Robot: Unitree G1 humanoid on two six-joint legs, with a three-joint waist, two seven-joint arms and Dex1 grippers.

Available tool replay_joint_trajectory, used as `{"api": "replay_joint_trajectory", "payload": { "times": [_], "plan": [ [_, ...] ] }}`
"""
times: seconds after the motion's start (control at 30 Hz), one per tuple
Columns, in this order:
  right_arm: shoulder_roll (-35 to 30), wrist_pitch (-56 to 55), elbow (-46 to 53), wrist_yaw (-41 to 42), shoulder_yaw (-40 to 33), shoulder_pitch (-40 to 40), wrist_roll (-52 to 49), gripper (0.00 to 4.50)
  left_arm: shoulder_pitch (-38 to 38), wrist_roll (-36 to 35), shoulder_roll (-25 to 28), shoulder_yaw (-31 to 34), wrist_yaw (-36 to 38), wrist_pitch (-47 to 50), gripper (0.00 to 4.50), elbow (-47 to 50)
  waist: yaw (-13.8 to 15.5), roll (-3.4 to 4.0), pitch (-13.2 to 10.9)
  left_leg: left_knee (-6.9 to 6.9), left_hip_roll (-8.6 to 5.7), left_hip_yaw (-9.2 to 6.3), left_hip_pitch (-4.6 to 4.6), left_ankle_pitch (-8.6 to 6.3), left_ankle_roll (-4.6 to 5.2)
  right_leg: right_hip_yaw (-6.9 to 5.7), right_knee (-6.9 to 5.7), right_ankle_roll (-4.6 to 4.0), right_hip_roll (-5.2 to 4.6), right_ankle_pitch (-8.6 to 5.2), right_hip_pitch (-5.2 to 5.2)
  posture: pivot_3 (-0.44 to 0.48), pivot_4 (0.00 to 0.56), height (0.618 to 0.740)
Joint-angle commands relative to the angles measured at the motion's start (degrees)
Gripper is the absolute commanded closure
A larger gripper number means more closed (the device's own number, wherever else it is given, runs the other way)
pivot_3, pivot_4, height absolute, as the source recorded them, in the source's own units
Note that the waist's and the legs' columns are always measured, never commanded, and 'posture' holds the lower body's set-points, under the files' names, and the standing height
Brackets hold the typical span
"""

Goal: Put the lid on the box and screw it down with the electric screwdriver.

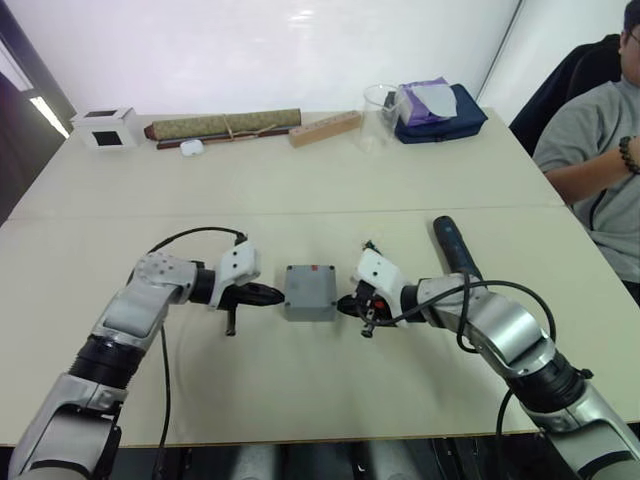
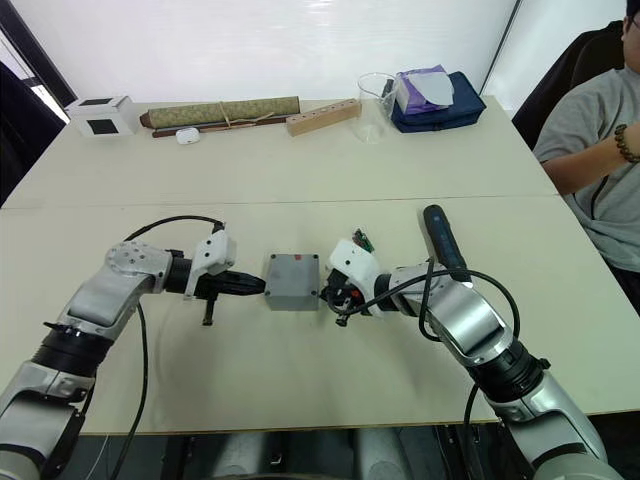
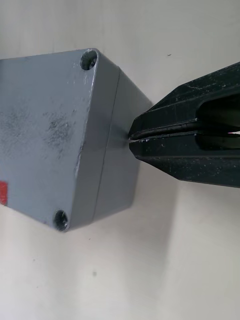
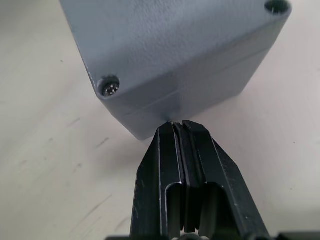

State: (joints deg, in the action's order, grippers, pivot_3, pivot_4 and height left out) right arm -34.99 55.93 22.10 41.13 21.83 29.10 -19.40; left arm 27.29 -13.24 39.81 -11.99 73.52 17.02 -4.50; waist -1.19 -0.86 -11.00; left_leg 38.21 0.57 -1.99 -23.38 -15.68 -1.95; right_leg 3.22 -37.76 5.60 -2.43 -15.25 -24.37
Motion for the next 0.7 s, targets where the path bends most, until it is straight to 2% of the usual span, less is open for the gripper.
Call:
{"api": "replay_joint_trajectory", "payload": {
  "times": [0.03,0.17,0.23,0.27,0.43,0.47,0.5,0.57,0.6,0.7],
  "plan": [
    [-1.39,-2.77,4.63,-2.64,-6.57,-1.78,1.01,4.35,-1.64,-3.54,3.4,4.86,0.75,1.23,4.5,6.16,0.09,0.0,0.0,0.0,0.01,-0.01,-0.01,0.0,0.0,0.0,0.0,0.0,0.0,0.0,-0.02,0.0,0.15,0.736],
    [-1.25,-6.19,4.74,-5.79,-12.68,-4.31,1.93,4.35,-1.8,-7.04,5.3,8.23,-0.04,4.46,4.5,10.67,0.39,-0.01,0.0,0.03,-0.01,0.0,0.0,0.0,-0.01,0.0,-0.07,0.0,-0.05,0.0,-0.01,0.0,0.15,0.736],
    [-0.67,-7.72,3.32,-7.31,-14.69,-4.86,2.5,3.82,-0.89,-8.53,5.59,9.46,-0.58,6.03,4.5,12.33,0.38,-0.01,0.0,0.03,-0.02,0.0,0.0,0.0,-0.01,0.0,-0.08,0.0,-0.07,0.0,-0.01,0.0,0.15,0.736],
    [0.19,-7.82,1.96,-7.99,-15.77,-4.69,2.23,3.7,-0.3,-9.05,5.45,9.73,-0.98,6.67,4.5,12.8,0.34,-0.01,0.0,0.03,-0.03,0.01,0.0,0.0,-0.01,0.0,-0.08,0.0,-0.07,0.0,0.0,0.0,0.15,0.736],
    [3.21,-11.92,-6.82,-10.24,-16.57,-2.55,4.5,1.61,2.98,-10.49,3.89,9.54,-2.89,8.36,4.5,14.14,0.11,-0.02,0.01,0.03,-0.03,0.01,0.04,0.01,-0.02,0.01,-0.15,0.0,-0.02,0.0,0.0,0.0,0.15,0.736],
    [3.81,-12.48,-7.9,-10.34,-16.74,-2.25,4.5,1.39,3.38,-10.51,3.73,9.28,-3.04,8.41,4.5,14.29,0.04,-0.02,0.01,0.03,-0.03,0.02,0.04,0.02,-0.02,0.01,-0.16,0.0,-0.02,0.0,0.0,0.0,0.15,0.736],
    [4.65,-13.1,-9.68,-10.71,-16.91,-1.64,4.55,0.8,3.93,-10.61,3.41,8.99,-3.31,8.52,4.5,14.4,-0.05,-0.01,0.01,0.03,-0.03,0.02,0.04,0.02,-0.02,0.02,-0.15,0.0,-0.01,0.0,0.0,0.0,0.15,0.736],
    [5.72,-14.51,-12.91,-10.75,-16.53,-0.41,5.09,0.18,4.92,-10.81,2.71,8.51,-3.84,8.83,4.5,14.62,-0.15,-0.01,0.01,0.03,-0.03,0.02,0.05,0.02,-0.02,0.03,-0.16,0.0,0.01,0.0,-0.01,0.0,0.15,0.736],
    [6.37,-14.51,-14.48,-11.02,-16.57,0.2,5.23,0.05,5.23,-10.79,2.42,8.33,-3.97,8.92,4.5,14.64,-0.13,-0.01,0.01,0.02,-0.02,0.01,0.05,0.02,-0.02,0.03,-0.17,-0.01,0.02,0.0,-0.01,0.0,0.15,0.736],
    [7.54,-14.92,-17.51,-10.81,-17.0,1.14,5.12,0.05,5.52,-10.52,1.95,7.95,-4.2,9.09,4.5,14.8,-0.03,-0.01,0.01,0.03,-0.03,0.02,0.05,0.02,-0.04,0.03,-0.19,-0.01,0.01,0.0,-0.01,0.0,0.15,0.736]
  ]
}}
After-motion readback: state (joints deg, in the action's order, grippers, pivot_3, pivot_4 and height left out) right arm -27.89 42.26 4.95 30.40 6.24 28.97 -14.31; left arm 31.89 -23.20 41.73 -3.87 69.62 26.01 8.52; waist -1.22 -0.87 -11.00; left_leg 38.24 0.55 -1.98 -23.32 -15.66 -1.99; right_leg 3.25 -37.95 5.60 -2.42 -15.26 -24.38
